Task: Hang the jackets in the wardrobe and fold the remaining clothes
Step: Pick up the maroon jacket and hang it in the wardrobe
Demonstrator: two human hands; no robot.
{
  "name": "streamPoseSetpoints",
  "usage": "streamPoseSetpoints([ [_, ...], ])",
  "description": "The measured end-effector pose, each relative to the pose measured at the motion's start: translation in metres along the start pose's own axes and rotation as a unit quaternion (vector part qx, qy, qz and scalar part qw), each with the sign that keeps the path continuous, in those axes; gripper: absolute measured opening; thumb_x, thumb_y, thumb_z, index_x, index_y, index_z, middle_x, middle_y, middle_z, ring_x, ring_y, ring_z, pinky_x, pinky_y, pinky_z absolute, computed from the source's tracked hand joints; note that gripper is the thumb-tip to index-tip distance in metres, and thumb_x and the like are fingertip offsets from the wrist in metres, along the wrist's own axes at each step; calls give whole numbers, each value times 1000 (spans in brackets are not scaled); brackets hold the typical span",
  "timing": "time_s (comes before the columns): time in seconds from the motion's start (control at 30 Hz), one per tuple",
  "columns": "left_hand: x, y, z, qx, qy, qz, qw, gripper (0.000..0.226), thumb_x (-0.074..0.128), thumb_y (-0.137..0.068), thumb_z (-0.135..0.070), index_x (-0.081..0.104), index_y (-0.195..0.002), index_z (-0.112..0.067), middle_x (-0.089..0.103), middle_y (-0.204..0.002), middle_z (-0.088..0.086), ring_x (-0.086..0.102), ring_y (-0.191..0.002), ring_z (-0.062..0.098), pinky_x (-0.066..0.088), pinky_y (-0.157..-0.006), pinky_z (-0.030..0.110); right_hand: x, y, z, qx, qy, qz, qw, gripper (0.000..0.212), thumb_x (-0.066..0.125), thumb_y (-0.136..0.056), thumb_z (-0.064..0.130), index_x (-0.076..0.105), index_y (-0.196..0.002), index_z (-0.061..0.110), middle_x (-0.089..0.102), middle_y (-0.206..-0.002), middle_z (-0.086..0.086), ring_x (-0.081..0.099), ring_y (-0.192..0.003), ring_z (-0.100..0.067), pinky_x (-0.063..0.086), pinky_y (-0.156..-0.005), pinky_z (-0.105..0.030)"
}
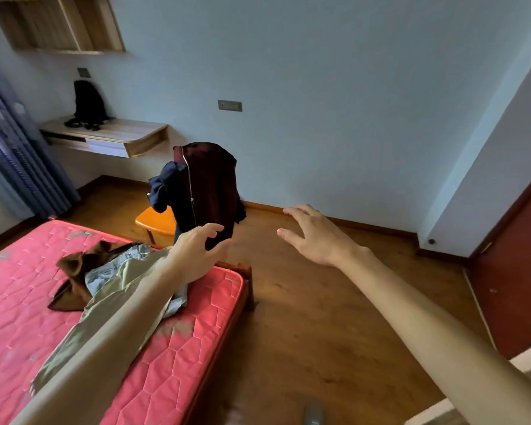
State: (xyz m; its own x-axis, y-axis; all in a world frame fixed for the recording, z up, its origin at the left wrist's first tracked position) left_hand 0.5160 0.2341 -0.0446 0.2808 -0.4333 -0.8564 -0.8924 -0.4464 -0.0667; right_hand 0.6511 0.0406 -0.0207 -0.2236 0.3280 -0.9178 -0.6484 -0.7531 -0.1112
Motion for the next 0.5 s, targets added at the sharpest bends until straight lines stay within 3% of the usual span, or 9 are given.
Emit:
streamPoseSetpoints([
  [0.13,16,-57,-17,-5,5,-2,1000,56,55,-96,-50,53,-141,-17,59,-139,6,53,-130,22,40,-102,32,-2,-48,-42,-1,-1,8,1000,66,45,-99,56,32,-153,21,34,-158,0,35,-144,-19,37,-113,-38],
  [0.3,26,-138,-44,-18,18,-2,1000,68,44,-92,-65,53,-141,-19,56,-142,7,50,-132,21,39,-107,36,-23,-113,-94,-20,16,21,999,84,57,-89,64,29,-154,20,29,-161,-2,30,-147,-21,32,-117,-40],
  [0.5,40,-221,-67,-27,18,-15,999,63,47,-95,-61,49,-144,-22,49,-148,6,44,-138,23,36,-111,38,-43,-184,-148,-49,-8,46,998,84,63,-88,59,28,-154,21,25,-162,1,25,-148,-20,27,-118,-37],
])
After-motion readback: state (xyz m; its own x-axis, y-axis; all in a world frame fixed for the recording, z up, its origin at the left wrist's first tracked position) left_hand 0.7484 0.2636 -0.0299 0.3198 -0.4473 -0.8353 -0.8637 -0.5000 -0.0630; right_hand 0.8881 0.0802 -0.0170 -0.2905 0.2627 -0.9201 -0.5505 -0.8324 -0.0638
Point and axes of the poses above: each hand's wrist, its own y-axis away from the middle knuckle, its own x-axis out of the palm, z = x × y, the point moved 7 cm from there along -y, towards the middle knuckle
